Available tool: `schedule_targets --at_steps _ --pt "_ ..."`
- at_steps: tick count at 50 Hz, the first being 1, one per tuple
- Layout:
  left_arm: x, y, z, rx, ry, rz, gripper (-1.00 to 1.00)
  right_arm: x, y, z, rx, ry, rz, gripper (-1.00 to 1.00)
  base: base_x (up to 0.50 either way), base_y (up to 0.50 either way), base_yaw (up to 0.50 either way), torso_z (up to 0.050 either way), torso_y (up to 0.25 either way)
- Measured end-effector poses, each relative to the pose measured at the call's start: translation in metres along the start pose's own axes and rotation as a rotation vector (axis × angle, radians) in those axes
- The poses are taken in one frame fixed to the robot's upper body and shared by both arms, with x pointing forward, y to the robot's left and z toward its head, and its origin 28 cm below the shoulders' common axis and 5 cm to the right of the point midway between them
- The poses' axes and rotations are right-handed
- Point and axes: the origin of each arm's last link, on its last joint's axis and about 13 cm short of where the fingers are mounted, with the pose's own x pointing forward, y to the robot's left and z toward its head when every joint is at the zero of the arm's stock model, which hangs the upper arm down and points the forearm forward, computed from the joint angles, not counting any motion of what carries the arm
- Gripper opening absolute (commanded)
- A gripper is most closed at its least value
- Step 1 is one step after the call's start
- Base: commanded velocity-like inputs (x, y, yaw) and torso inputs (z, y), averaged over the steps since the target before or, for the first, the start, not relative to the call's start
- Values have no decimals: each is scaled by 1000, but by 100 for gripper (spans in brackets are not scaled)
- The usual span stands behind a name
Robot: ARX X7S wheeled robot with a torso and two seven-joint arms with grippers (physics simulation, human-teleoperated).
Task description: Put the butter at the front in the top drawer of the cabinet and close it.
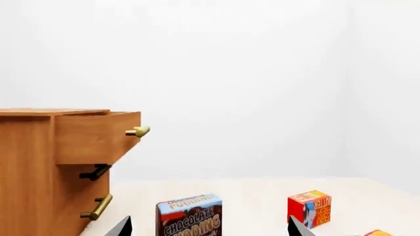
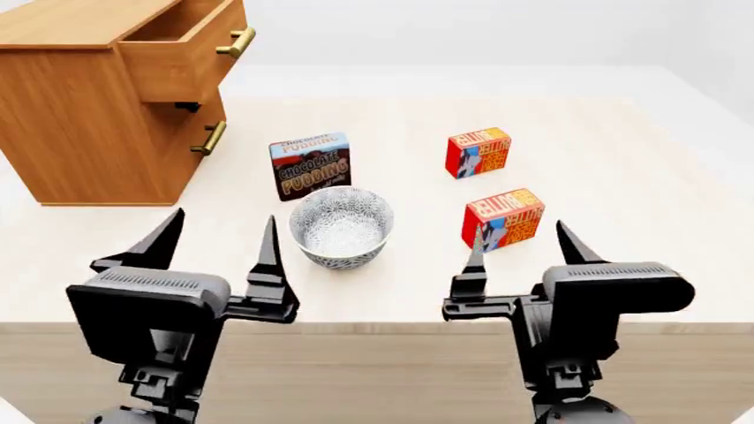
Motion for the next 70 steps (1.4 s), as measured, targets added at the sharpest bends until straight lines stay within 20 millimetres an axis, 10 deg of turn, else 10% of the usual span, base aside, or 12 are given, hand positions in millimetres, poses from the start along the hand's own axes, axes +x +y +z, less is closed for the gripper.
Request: schedule_targets --at_steps 16,70 --pt "21 3 42 19 -96 -5 100 14 -8 34 -5 -31 -15 100 0 44 0 0 0" --pt "27 3 36 -14 -72 -22 100 10 -9 49 65 -42 18 100 155 179 0 0 0"
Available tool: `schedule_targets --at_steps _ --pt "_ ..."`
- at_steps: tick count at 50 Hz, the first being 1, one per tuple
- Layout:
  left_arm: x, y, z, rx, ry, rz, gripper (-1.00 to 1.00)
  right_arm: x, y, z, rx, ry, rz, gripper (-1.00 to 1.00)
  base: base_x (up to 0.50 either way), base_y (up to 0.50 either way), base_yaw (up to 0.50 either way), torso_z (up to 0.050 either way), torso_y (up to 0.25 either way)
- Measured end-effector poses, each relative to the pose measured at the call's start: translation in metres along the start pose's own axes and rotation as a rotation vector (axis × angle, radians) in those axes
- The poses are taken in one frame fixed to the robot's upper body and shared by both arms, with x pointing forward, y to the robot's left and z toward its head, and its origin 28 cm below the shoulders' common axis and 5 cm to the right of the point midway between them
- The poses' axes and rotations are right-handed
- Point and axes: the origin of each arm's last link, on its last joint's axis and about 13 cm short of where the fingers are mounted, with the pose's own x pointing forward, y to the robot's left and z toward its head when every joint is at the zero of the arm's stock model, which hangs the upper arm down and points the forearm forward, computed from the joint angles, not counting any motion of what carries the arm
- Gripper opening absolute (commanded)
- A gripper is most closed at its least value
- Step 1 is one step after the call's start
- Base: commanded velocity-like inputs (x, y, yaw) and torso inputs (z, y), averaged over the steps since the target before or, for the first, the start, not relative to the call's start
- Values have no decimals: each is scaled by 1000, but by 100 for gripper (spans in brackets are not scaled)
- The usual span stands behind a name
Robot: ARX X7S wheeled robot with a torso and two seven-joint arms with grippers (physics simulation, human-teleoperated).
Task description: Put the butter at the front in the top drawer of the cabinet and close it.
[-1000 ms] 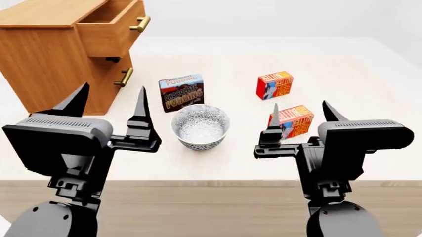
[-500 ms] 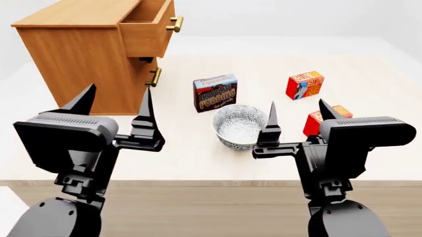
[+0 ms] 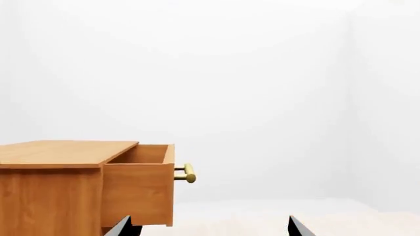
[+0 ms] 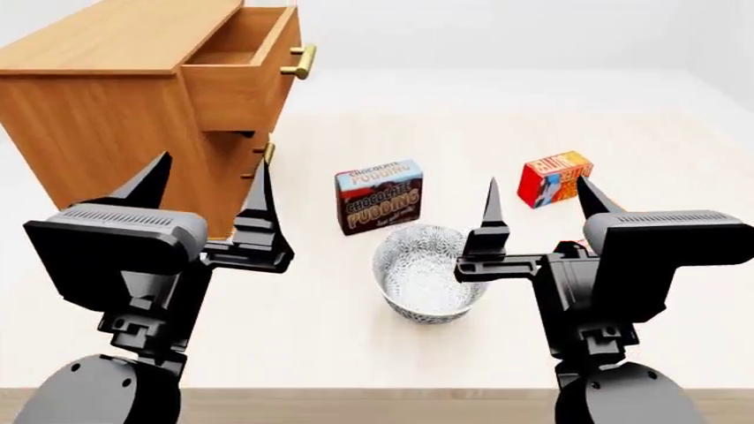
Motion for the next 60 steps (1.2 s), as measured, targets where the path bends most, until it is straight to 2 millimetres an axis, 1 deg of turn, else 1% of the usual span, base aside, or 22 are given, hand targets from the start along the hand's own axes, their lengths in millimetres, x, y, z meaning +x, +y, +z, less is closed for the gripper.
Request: schedule_targets --at_steps 14,40,60 --pt "0 0 0 -1 -4 1 100 0 1 1 -5 -2 4 100 470 -20 0 0 0" --pt "-2 3 -1 -10 -8 11 100 1 7 1 -18 13 29 100 393 0 0 0 1" --pt "-5 3 2 0 -19 10 100 -1 7 1 -4 26 40 100 4 0 0 0 0"
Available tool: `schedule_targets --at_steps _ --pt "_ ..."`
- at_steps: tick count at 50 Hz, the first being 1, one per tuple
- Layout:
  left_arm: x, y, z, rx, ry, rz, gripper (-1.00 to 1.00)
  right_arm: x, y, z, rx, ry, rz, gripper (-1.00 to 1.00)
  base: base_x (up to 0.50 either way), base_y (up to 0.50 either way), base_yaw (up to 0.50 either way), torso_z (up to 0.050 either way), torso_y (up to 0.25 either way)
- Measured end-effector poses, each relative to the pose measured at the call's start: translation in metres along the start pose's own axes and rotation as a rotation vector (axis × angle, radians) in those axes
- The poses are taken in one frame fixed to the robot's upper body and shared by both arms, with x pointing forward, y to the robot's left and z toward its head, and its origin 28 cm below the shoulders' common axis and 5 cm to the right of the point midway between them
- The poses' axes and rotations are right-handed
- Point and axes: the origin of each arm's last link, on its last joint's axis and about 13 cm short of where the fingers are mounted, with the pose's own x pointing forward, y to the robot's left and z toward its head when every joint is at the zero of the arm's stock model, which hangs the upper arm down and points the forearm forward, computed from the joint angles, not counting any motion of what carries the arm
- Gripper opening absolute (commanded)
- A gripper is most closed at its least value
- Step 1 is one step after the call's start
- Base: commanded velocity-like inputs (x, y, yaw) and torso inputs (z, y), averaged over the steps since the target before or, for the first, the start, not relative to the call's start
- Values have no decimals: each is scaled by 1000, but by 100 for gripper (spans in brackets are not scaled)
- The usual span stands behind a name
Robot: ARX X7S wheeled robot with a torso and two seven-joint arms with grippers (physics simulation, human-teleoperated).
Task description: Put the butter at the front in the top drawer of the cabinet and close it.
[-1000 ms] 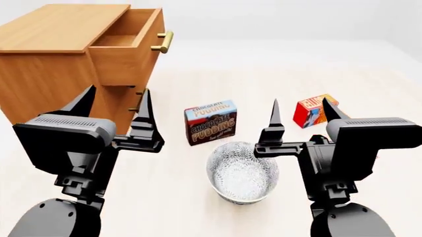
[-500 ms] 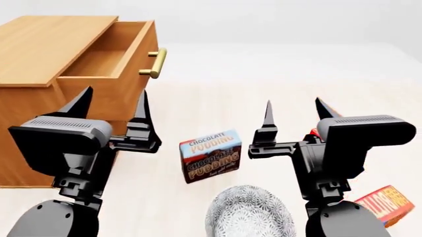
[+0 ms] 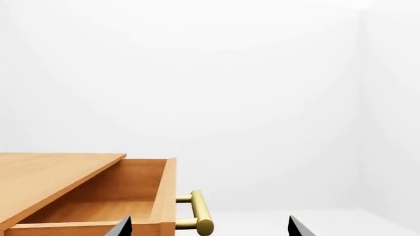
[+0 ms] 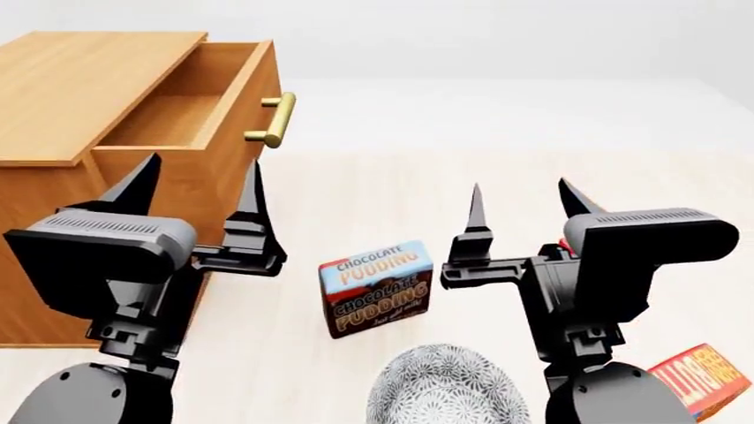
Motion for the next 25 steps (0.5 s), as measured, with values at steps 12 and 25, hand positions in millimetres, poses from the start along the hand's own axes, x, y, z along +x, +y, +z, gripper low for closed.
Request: schedule_targets --at_steps 12,25 --pt "1 -1 4 28 -16 3 100 -1 -1 -1 7 9 -1 100 0 0 0 0 0" --pt "6 -1 17 83 -59 17 100 -1 -2 0 14 22 -9 100 0 0 0 0 0"
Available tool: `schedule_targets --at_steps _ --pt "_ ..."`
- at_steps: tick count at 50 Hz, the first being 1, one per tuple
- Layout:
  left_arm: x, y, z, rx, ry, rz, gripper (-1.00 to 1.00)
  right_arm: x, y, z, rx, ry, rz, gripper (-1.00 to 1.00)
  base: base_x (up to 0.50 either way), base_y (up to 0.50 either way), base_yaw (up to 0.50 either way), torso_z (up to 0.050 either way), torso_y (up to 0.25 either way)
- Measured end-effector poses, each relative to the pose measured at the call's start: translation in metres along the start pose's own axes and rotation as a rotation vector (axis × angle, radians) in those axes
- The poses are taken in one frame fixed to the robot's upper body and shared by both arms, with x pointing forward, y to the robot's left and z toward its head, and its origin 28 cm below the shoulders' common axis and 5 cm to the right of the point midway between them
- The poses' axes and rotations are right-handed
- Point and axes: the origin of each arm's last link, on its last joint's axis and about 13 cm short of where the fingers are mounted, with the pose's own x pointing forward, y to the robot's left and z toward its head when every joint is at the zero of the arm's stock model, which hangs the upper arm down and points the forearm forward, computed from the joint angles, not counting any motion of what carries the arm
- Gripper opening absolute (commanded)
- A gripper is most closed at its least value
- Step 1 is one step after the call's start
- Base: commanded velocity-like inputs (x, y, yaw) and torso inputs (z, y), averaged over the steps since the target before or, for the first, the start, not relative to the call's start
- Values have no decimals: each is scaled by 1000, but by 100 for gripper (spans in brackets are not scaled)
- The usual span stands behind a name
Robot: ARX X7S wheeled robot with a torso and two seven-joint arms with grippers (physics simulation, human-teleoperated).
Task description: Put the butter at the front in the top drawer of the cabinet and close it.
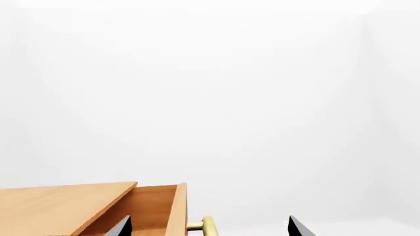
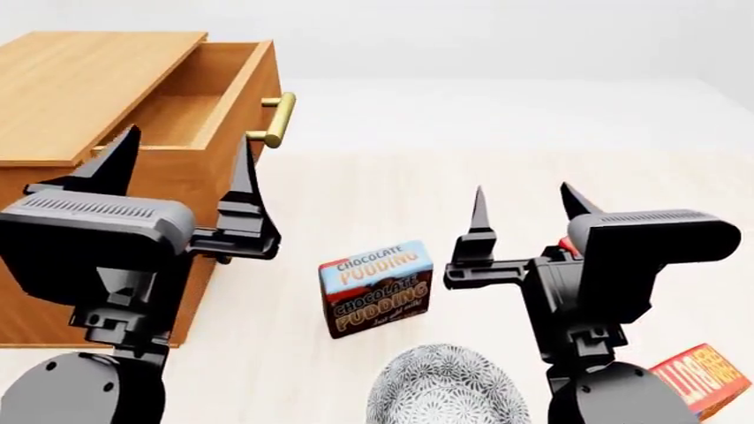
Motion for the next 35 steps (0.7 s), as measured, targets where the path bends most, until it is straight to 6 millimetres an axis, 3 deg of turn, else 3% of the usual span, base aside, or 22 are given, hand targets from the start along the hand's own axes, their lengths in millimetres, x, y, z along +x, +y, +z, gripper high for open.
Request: schedule_targets --at_steps 10,17,26,35 --pt "18 2 29 103 -90 2 100 2 0 4 22 24 -6 100 0 0 0 0 0" --pt "43 4 49 132 -96 5 100 6 1 7 26 49 -2 100 0 0 0 0 0" --pt "88 7 70 147 24 13 100 10 1 12 19 72 2 100 0 0 0 0 0" --pt "131 9 78 107 233 -42 100 11 1 15 17 80 4 100 0 0 0 0 0"
